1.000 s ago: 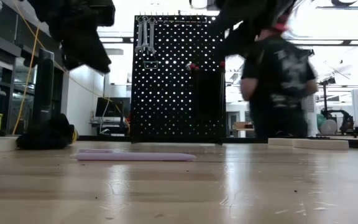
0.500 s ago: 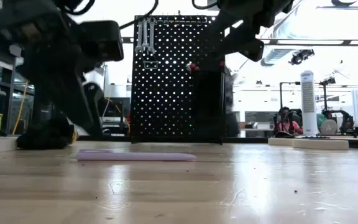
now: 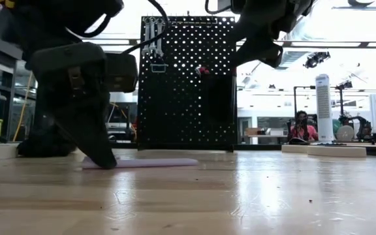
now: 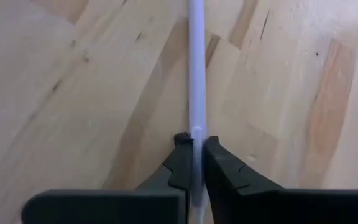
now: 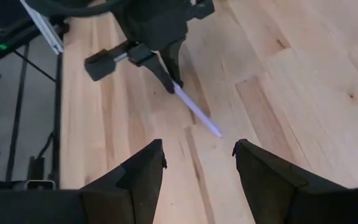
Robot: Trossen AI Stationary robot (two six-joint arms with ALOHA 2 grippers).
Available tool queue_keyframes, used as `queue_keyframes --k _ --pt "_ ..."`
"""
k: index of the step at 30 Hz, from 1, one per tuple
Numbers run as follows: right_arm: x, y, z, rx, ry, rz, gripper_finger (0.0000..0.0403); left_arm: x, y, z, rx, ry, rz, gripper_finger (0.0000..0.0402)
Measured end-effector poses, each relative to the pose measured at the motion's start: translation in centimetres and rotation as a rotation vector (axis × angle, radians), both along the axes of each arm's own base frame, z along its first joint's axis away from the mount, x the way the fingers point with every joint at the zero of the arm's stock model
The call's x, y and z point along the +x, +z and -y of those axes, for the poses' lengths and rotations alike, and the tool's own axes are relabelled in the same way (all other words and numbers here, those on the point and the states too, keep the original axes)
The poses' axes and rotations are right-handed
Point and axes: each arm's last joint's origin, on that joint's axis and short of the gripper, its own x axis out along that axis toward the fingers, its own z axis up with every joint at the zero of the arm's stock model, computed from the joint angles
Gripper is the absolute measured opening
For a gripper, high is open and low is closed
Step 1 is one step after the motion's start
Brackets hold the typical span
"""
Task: Hang tools onto peg board
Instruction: Put the violet pen into the black bin on the peg board
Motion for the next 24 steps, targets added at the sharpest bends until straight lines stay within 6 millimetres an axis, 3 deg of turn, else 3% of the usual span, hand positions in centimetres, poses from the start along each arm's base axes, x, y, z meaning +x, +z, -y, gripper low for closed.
queue_keyframes --k 6,10,13,17,20,24 --pt "-1.2 1.8 0.3 0.007 -0.023 0.04 0.0192 -1.4 3.1 -0.5 -0.031 -0.002 0.012 0.0004" --pt "-2.3 3.5 0.8 -0.029 -0.074 0.104 0.0192 -2.1 8.1 -1.5 -0.026 -0.01 0.192 0.0002" --pt "-2.8 4.4 1.0 -0.049 -0.113 0.151 0.0192 -3.1 10.7 -2.7 0.013 -0.021 0.281 0.0001" --pt "-2.1 5.3 0.9 -0.104 -0.055 0.265 0.0192 -3.4 14.3 -4.7 0.073 -0.046 0.375 0.0001" --pt "-1.0 5.3 0.7 -0.173 0.037 0.355 0.0192 -3.0 15.8 -6.0 0.148 -0.095 0.346 0.0001" --pt "0.1 5.0 0.9 -0.142 -0.014 0.393 0.0192 -2.0 19.4 -7.4 0.184 -0.074 0.477 0.0001"
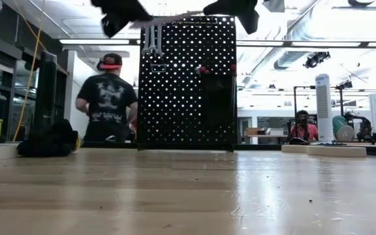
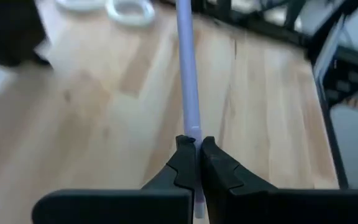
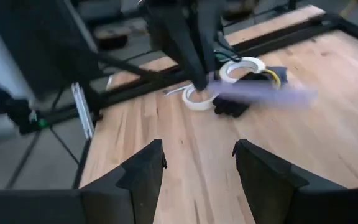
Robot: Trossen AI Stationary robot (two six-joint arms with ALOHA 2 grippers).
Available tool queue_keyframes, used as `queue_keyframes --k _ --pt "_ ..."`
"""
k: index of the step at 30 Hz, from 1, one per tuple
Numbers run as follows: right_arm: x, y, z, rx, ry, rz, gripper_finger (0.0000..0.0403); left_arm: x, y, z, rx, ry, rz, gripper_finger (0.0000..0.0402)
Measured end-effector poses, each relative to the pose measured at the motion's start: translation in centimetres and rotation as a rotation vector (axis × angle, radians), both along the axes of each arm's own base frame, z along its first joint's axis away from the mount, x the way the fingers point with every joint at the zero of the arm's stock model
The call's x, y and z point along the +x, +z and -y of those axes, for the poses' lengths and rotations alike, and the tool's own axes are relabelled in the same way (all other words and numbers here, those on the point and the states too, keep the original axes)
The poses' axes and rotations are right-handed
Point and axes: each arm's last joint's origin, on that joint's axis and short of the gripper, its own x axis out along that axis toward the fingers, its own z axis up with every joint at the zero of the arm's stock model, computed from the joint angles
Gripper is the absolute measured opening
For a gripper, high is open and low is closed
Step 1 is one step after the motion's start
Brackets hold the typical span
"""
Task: Hang tools onto peg board
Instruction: Put the violet pen into the black bin on the peg board
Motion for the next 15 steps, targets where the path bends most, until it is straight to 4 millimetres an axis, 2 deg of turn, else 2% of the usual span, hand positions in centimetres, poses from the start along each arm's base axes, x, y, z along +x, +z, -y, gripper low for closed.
queue_keyframes --k 4,7,12,15 --pt "0.2 0.2 -0.1 0.056 -0.027 0.029 0.0192 -0.4 3.0 -1.2 0.042 0.063 0.094 0.0001" --pt "0.3 0.9 -0.2 0.057 -0.067 0.105 0.0192 -1.0 5.4 -1.6 0.046 0.084 0.234 0.0" --pt "0.8 4.1 1.4 0.093 -0.222 0.442 0.0192 -1.5 8.4 -1.8 0.035 0.108 0.493 0.0" --pt "0.5 6.4 2.5 0.119 -0.247 0.67 0.0192 -1.9 10.1 -1.9 0.041 0.117 0.639 0.0"
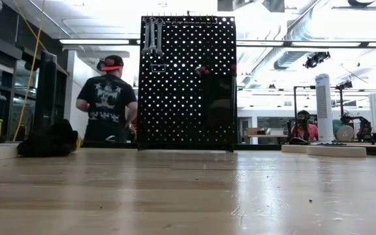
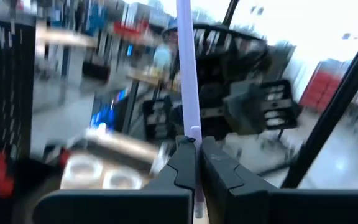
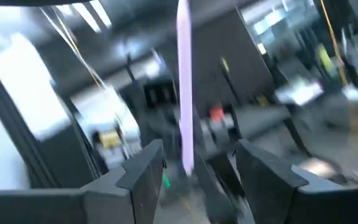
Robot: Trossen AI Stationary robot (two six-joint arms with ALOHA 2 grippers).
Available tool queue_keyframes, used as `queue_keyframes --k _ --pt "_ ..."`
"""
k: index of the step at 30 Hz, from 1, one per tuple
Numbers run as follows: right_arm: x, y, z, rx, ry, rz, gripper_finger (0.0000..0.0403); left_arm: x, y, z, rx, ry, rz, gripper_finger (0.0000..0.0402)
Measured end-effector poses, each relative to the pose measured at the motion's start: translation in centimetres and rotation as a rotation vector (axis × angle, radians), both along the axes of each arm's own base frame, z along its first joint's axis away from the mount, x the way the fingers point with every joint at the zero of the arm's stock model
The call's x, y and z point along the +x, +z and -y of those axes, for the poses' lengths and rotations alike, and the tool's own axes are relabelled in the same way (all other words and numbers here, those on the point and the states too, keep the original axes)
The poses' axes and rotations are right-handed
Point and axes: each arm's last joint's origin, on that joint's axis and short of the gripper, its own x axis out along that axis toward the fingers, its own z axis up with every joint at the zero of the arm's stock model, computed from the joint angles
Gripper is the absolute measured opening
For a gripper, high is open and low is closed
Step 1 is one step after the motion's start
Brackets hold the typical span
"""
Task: Hang tools onto peg board
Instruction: Put the violet pen into the black bin on the peg board
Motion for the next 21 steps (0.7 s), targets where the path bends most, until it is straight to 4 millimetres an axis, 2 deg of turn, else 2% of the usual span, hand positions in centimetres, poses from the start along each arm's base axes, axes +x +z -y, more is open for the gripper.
queue_keyframes --k 2,6,13,21 --pt "-0.2 0.8 0.7 0.007 -0.005 0.086 0.0192 0.0 0.6 0.0 0.011 0.002 0.061 0.0" --pt "-0.3 1.3 1.5 0.032 0.002 0.15 0.0192 0.9 0.6 -0.2 0.004 0.008 0.109 0.0" --pt "-0.1 2.1 1.4 0.031 0.014 0.113 0.0192 3.2 -0.9 0.1 -0.041 -0.015 0.094 0.0" --pt "0.1 2.2 1.2 0.042 0.023 0.09 0.0192 4.3 -1.3 0.2 -0.071 -0.018 0.119 0.0"
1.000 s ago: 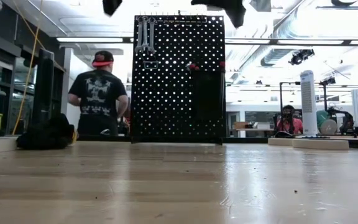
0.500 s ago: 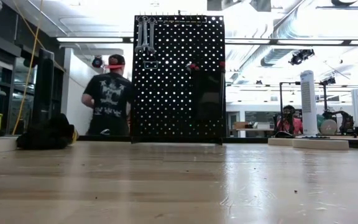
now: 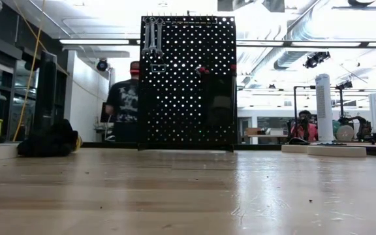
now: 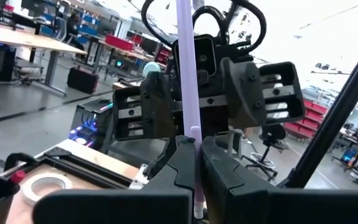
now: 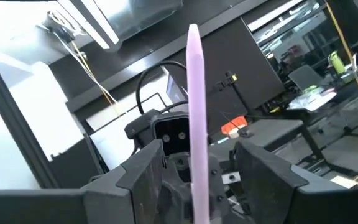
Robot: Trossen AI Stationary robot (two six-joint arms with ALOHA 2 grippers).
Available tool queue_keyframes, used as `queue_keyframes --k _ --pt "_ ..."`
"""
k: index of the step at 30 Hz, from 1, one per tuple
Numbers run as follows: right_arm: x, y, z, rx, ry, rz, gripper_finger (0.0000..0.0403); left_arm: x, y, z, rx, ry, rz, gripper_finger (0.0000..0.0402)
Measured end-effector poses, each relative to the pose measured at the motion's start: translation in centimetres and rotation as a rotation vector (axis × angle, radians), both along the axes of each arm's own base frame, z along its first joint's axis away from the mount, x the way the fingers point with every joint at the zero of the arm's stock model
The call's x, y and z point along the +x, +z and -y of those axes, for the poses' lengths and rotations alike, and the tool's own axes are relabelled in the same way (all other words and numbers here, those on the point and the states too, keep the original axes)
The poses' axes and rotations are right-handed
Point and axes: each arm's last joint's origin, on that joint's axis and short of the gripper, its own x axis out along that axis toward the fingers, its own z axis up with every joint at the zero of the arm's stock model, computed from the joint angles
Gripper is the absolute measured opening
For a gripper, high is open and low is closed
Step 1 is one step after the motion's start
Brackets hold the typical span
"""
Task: Hang tools onto peg board
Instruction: Put the violet pen into the black bin on the peg board
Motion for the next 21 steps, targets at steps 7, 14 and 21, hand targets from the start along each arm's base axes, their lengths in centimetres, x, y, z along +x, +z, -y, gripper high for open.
queue_keyframes --k 7,14,21 --pt "0.1 -0.4 -0.1 -0.054 0.028 -0.06 0.0192 -0.3 0.2 -0.1 -0.074 -0.008 0.013 0.0" --pt "-2.4 0.6 -0.5 -0.304 0.014 -0.269 0.0192 -3.7 1.6 -0.9 -0.33 -0.048 0.001 0.0" --pt "-2.8 3.7 -2.2 -0.877 -0.283 -0.758 0.0192 -6.2 1.9 -1.2 -0.856 -0.082 0.009 0.0"
